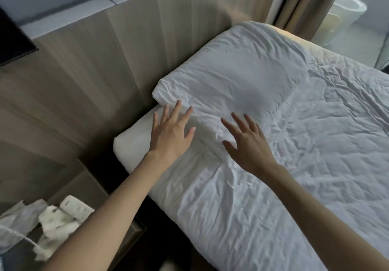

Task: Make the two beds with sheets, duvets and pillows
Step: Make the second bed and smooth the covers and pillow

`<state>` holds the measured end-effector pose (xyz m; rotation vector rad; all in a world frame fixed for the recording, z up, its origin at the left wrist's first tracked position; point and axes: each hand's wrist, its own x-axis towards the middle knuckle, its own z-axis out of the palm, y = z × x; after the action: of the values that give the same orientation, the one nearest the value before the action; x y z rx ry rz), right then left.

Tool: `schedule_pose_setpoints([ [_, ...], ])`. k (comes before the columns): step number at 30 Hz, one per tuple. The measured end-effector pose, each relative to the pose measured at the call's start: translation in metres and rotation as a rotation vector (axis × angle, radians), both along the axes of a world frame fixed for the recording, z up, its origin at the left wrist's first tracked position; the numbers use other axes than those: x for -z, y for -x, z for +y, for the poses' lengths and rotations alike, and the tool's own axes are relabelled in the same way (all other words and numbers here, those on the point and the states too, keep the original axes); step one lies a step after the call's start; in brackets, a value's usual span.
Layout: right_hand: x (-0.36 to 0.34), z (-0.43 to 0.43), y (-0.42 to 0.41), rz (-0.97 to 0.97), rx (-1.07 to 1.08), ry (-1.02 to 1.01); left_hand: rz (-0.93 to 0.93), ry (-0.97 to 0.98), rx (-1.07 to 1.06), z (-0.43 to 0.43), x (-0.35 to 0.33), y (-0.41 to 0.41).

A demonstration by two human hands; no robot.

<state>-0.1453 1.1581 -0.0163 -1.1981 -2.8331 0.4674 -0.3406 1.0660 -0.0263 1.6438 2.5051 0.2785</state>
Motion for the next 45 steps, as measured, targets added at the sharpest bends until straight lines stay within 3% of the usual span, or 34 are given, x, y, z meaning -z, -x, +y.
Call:
schedule_pose_setpoints([
  [13,-0.073,-0.145,-0.079,0.147,-0.582,-0.107,0.148,-0.128,-0.490,-0.245,-0.062,-0.170],
  [21,-0.113,-0.287,-0.083,0.293,-0.967,-0.116,0.355,-0.136,-0.787,-0.432,-0.105,-0.250],
  [26,-0.121,-0.400,-0.080,0.384,-1.217,-0.088,0.412,-0.095,-1.077,-0.557,-0.119,-0.310],
  [35,-0.121,-0.655,-0.121,0.333,-1.584,0.030,0.440,-0.039,-1.537,-0.780,-0.124,-0.465],
  [45,-0.089,-0.867,-0.203,0.139,-1.843,0.192,0.244,-0.039,-2.009,-0.935,-0.094,-0.618],
])
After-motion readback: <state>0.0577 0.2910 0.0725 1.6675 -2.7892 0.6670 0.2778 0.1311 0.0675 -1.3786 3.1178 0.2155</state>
